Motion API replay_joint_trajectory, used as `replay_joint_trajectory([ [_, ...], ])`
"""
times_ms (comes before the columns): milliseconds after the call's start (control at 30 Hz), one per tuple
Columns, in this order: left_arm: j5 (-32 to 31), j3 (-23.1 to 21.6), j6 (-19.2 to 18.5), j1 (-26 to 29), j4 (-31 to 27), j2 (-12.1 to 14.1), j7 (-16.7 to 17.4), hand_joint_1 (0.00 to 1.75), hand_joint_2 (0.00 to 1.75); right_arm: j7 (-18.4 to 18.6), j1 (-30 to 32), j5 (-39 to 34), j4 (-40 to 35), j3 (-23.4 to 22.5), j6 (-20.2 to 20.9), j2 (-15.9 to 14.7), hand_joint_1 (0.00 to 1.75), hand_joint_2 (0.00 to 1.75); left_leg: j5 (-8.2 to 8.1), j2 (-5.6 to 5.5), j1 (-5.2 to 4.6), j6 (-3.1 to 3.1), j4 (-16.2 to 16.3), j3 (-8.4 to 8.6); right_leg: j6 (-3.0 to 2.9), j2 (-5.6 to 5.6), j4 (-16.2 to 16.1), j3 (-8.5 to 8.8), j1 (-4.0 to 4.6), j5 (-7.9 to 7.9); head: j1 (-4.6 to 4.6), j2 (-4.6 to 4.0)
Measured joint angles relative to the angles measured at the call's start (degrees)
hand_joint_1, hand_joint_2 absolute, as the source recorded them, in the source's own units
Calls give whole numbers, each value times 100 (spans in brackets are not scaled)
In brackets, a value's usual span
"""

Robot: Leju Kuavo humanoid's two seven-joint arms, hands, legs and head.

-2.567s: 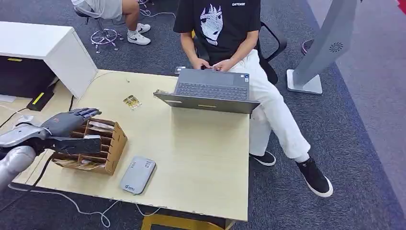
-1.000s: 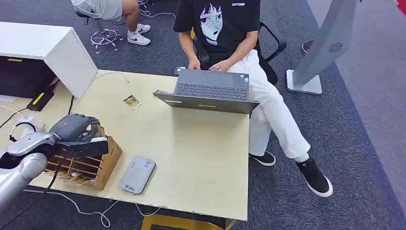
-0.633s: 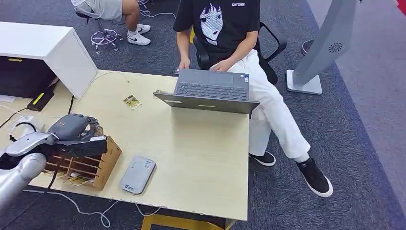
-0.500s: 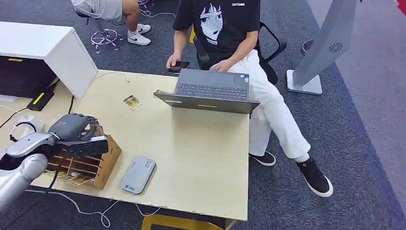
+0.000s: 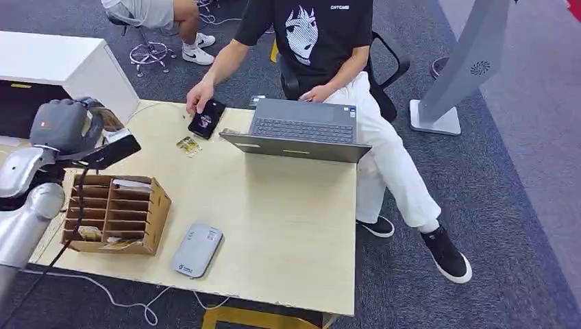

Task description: Pass the card to the sensor for recognition and then transmit it.

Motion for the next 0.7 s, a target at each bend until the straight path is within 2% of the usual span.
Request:
replay_joint_trajectory([
  [133, -8, 279, 165, -369, 395, -61, -66, 175, 175, -146, 53, 17, 2, 20, 94, -68, 0, 175, 0, -2, -1, 0, 0, 1, 0, 0, 0, -1, 0, 0, 0, 0],
  [267, -294, 384, 514, -539, 781, -162, -37, 175, 175, -144, 57, 17, 4, 39, 85, -79, 0, 175, 0, 0, 0, 0, 0, 0, 0, 1, 0, -1, 0, 0, 0, 0],
  [433, -931, 472, 1406, -671, 1540, -249, -13, 175, 175, -124, 60, 37, 4, 90, 94, -98, 0, 175, 0, 2, -3, 0, 0, 1, 0, 3, 0, -1, 0, 0, 0, 0],
  [633, -1182, 612, 2254, -690, 2286, -415, -75, 175, 175, -70, 51, 37, -4, 111, 46, -103, 0, 175, 0, 0, -3, 0, 0, 1, 0, 1, 0, 1, 0, 0, 0, 0],
  [700, -1171, 680, 2400, -691, 2461, -477, -118, 175, 175, -50, 49, 35, -7, 111, 35, -103, 0, 175, 0, -1, -5, 0, 0, 1, 0, 1, 0, 2, -1, 0, 0, 0],
])
